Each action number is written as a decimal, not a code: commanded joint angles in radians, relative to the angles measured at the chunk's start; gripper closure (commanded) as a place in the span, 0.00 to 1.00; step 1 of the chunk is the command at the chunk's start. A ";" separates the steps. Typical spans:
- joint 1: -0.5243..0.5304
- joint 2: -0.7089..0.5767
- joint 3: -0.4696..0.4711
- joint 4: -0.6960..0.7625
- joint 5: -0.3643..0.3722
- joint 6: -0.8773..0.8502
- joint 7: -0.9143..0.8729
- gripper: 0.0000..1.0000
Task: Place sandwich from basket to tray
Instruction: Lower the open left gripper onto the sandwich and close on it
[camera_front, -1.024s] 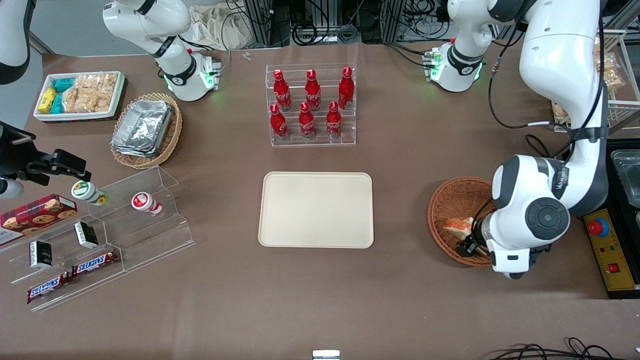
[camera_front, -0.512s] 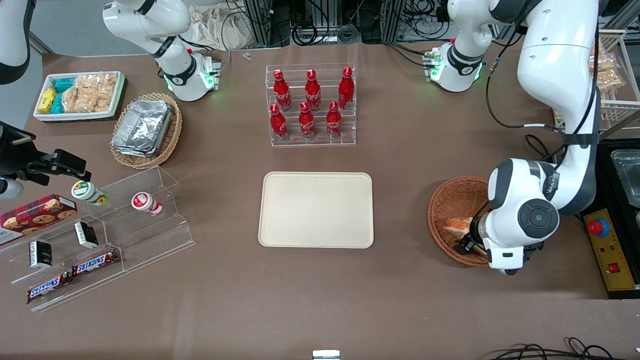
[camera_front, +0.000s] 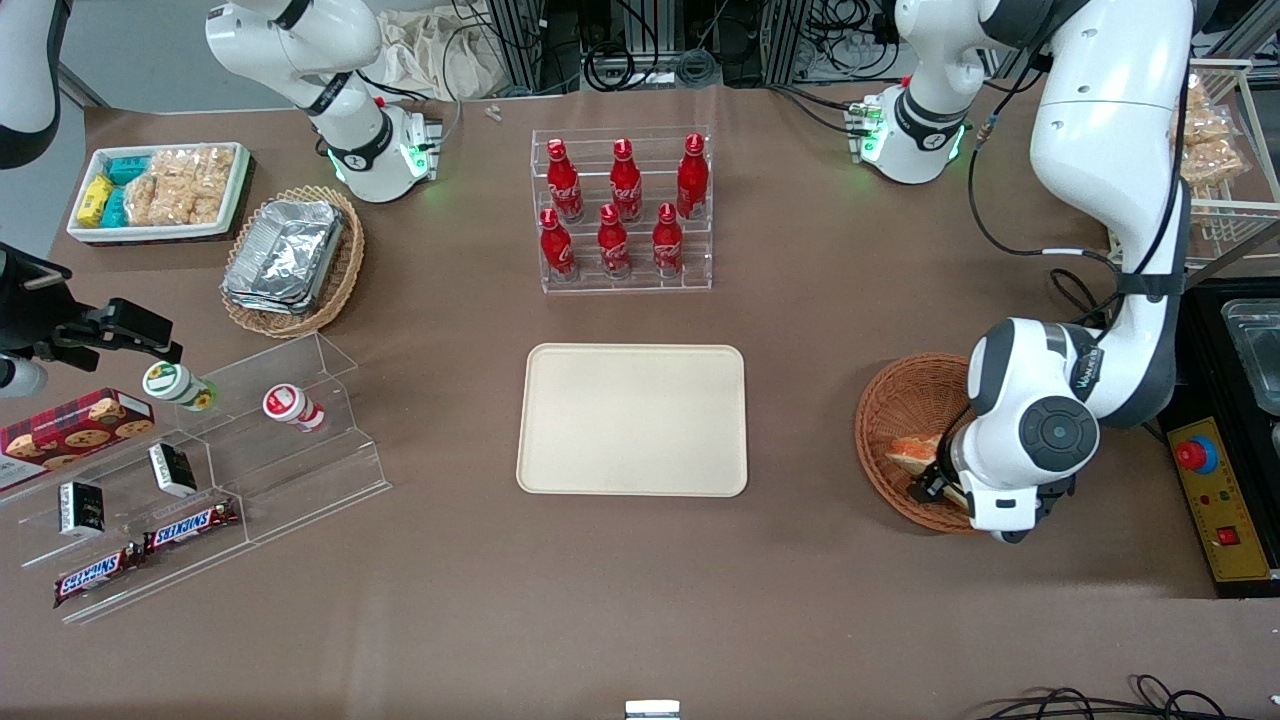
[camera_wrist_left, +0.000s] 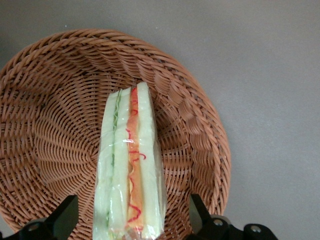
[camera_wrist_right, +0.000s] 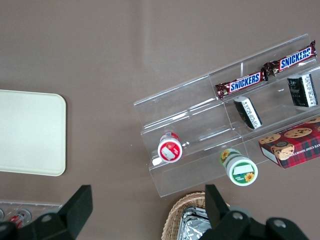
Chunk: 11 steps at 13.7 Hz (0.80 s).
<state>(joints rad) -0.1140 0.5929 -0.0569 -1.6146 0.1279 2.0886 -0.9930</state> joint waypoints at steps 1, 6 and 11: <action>0.000 -0.034 0.002 -0.070 0.036 0.047 -0.003 0.04; -0.001 -0.027 0.002 -0.074 0.044 0.048 -0.004 0.32; -0.001 -0.027 0.002 -0.065 0.044 0.039 -0.001 0.87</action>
<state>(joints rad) -0.1146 0.5920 -0.0552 -1.6532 0.1525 2.1155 -0.9919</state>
